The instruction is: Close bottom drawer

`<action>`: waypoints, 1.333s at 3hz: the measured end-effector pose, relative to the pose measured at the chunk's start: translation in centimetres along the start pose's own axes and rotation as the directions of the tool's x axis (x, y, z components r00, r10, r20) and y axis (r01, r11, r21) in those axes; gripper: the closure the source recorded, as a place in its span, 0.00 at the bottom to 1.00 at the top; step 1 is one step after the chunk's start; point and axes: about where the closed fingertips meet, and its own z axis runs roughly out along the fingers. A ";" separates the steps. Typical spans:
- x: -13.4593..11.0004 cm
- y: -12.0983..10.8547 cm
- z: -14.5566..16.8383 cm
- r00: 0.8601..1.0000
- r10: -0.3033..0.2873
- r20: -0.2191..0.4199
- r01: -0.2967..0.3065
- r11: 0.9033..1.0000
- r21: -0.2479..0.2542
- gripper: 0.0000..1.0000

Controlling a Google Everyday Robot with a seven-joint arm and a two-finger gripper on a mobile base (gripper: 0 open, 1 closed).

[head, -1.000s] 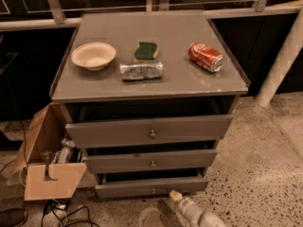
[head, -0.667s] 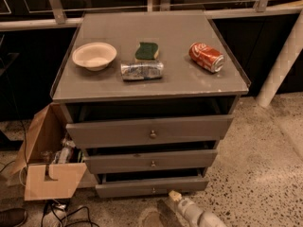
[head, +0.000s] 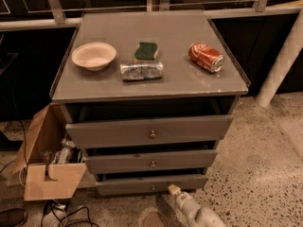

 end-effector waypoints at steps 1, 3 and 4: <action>-0.9 2.0 1.7 0.999 0.013 0.036 -0.012 1.000 -0.017 1.00; -1.0 1.6 0.3 1.000 0.009 0.021 -0.009 1.000 0.002 1.00; -2.6 -0.7 -4.4 0.999 0.032 0.040 -0.035 0.997 0.073 1.00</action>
Offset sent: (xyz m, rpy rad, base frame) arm 0.0815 0.0159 0.0275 0.0088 -0.0570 -0.0947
